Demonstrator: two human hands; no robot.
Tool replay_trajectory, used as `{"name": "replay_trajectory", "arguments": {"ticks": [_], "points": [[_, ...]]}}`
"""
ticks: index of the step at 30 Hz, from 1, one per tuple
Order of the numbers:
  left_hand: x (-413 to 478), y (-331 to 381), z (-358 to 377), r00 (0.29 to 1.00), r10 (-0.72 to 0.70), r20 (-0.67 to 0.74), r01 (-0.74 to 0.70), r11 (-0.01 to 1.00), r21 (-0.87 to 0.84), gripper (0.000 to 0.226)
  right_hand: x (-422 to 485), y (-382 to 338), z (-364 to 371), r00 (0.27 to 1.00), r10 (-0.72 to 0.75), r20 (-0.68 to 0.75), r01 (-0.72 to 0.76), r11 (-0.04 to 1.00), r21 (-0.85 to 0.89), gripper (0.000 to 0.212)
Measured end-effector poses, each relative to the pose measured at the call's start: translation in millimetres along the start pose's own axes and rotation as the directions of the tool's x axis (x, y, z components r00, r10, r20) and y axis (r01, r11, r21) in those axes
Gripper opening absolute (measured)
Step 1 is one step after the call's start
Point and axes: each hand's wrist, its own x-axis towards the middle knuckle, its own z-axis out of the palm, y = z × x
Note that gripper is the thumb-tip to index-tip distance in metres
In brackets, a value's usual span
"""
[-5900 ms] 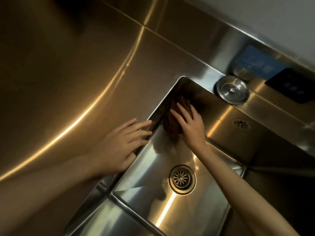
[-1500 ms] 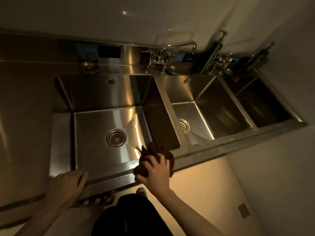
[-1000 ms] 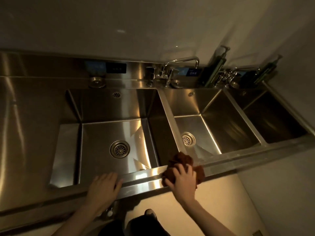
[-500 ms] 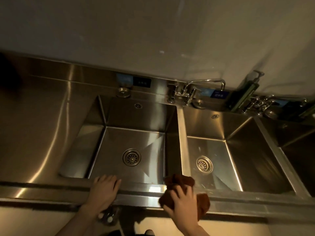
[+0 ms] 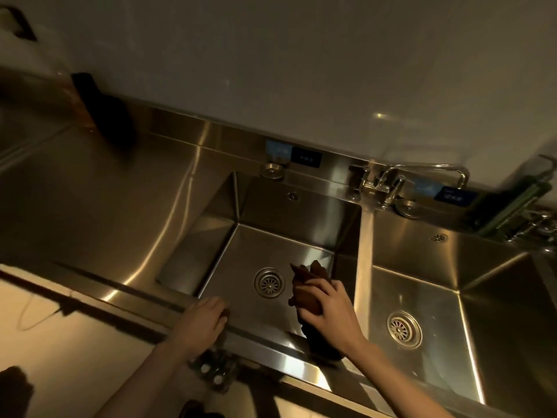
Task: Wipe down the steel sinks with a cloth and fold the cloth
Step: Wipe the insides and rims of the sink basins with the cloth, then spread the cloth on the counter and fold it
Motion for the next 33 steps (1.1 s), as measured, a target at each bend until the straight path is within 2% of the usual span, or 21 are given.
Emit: {"name": "replay_trajectory", "arguments": {"ticks": [2, 7, 12, 15, 18, 22, 24, 26, 28, 33], "points": [[-2, -12, -8, 0.997, -0.011, -0.082, 0.011, 1.0, 0.0, 0.03, 12, -11, 7, 0.997, -0.079, 0.028, 0.079, 0.997, -0.008, 0.062], [-9, -62, -30, 0.98, -0.089, -0.18, 0.097, 0.995, 0.037, 0.033, 48, -56, 30, 0.98, -0.188, 0.06, 0.186, 0.982, 0.034, 0.05], [-19, -133, -56, 0.956, -0.227, -0.187, 0.231, 0.973, 0.0, 0.044, 100, -124, 66, 0.963, -0.263, 0.054, 0.256, 0.96, 0.113, 0.055], [-24, -173, -78, 0.939, -0.289, -0.185, 0.289, 0.957, -0.028, 0.049, 140, -174, 92, 0.956, -0.291, 0.03, 0.284, 0.949, 0.14, 0.044], [-26, -215, -96, 0.934, -0.302, -0.19, 0.294, 0.953, -0.066, 0.051, 180, -230, 114, 0.951, -0.308, -0.024, 0.308, 0.94, 0.144, 0.038], [-29, -267, -113, 0.946, -0.289, -0.15, 0.281, 0.957, -0.073, 0.05, 227, -291, 140, 0.946, -0.32, -0.046, 0.323, 0.936, 0.14, 0.041], [-28, -289, -119, 0.949, -0.29, -0.126, 0.282, 0.956, -0.076, 0.049, 246, -310, 151, 0.956, -0.292, 0.02, 0.287, 0.948, 0.141, 0.047], [-24, -305, -125, 0.954, -0.273, -0.125, 0.266, 0.961, -0.071, 0.046, 260, -316, 160, 0.955, -0.23, 0.188, 0.205, 0.968, 0.143, 0.058], [-18, -313, -131, 0.957, -0.252, -0.142, 0.241, 0.967, -0.087, 0.043, 264, -309, 164, 0.943, -0.184, 0.277, 0.157, 0.981, 0.116, 0.067], [9, -311, -131, 0.975, -0.108, -0.193, 0.069, 0.977, -0.2, 0.042, 248, -280, 155, 0.969, 0.003, 0.248, -0.03, 0.994, 0.106, 0.068]]}}
